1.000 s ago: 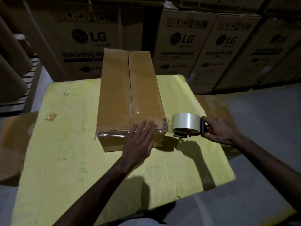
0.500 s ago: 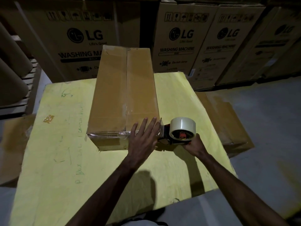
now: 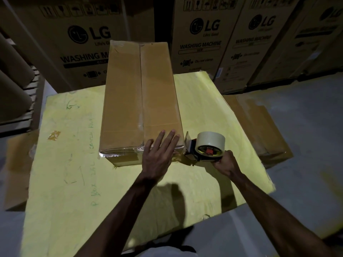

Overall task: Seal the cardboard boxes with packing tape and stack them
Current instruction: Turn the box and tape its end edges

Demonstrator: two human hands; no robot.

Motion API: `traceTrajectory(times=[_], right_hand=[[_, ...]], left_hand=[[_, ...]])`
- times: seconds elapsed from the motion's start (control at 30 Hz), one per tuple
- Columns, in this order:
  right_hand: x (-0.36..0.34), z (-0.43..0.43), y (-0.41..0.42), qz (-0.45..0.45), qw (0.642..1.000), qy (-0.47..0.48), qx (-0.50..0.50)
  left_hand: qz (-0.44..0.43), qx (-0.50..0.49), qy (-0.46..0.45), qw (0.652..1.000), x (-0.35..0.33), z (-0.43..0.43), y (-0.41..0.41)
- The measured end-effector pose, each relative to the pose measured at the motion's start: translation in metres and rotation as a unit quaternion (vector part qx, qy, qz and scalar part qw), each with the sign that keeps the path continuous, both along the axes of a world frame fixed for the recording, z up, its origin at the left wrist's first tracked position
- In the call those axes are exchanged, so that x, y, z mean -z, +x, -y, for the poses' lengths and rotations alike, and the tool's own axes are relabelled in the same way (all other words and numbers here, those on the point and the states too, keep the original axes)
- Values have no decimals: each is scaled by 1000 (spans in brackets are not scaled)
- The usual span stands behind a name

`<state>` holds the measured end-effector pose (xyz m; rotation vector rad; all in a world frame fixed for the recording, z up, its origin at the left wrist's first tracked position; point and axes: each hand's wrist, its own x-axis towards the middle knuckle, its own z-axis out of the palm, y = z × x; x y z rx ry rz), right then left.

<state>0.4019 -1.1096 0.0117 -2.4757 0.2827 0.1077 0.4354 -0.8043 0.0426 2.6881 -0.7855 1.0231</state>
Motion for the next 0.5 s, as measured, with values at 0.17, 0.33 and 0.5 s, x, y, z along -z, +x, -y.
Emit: traceTrajectory(times=[0.17,0.33,0.5], right_hand=[[-6,-1,2,-40,999,-16,-7],[-10,-3,2,-66,997,-24,-17],[-5,-3,-6,-88,994,56,-21]], left_hand=[[-6,9,13,1000,1,-5,-6],[-24,-15,40,999,-6,-3,-12],[-68,-32,80,994,-24,10,-14]])
